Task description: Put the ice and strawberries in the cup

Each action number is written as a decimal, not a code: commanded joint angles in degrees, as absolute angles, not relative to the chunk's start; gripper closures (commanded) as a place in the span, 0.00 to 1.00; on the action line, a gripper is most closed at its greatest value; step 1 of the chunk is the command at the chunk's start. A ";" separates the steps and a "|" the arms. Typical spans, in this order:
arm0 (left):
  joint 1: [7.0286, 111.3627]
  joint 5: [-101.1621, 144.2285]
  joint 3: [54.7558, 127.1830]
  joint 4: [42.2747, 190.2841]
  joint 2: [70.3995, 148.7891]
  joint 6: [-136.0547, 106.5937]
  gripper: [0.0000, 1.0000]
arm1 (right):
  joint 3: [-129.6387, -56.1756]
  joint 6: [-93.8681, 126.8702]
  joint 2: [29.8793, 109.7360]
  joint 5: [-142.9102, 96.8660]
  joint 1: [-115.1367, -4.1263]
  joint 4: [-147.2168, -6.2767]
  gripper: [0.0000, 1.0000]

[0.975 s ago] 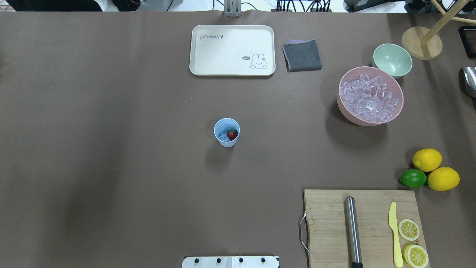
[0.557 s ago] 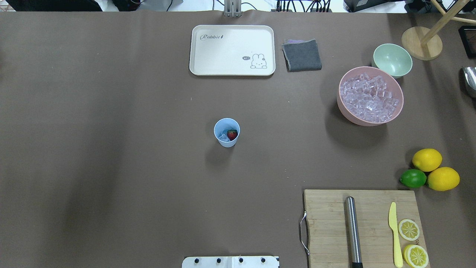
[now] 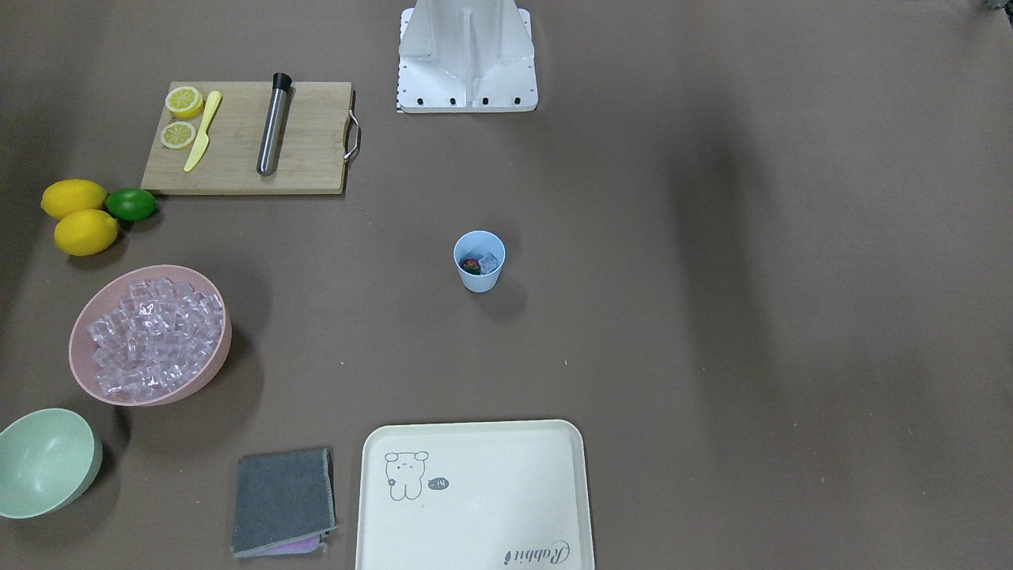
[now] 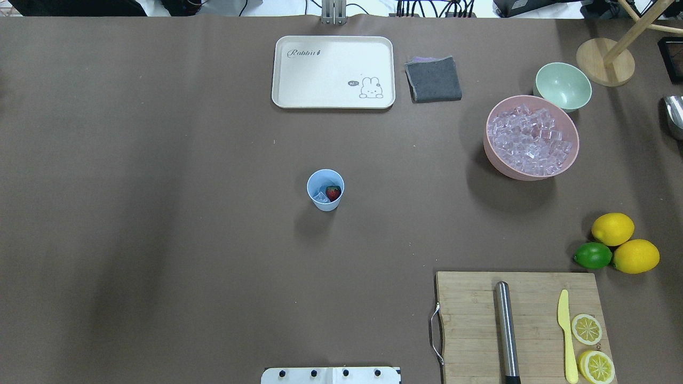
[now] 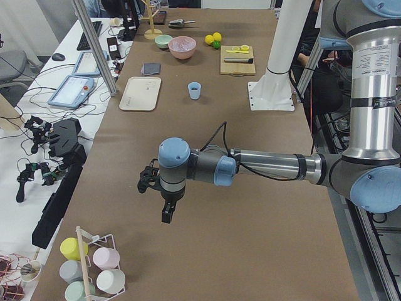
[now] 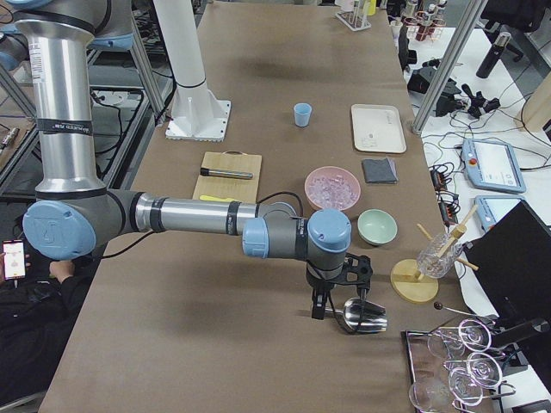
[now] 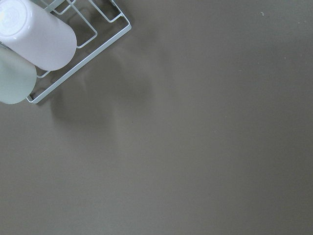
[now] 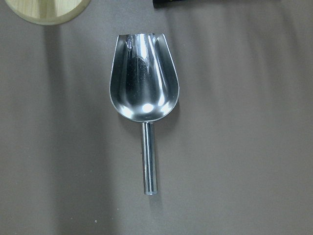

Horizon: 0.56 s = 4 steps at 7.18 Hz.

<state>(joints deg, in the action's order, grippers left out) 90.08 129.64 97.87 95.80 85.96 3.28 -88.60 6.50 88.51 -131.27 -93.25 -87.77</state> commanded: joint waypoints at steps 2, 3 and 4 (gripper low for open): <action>90.09 129.38 97.91 96.24 85.96 3.25 0.02 | -88.68 6.50 87.98 -131.48 -93.25 -87.98 0.01; 90.00 129.29 97.82 96.41 85.96 3.34 0.02 | -88.68 6.50 87.89 -131.48 -93.25 -88.07 0.01; 90.00 129.29 97.39 96.59 85.96 3.51 0.02 | -88.77 6.50 87.89 -131.57 -93.25 -87.98 0.01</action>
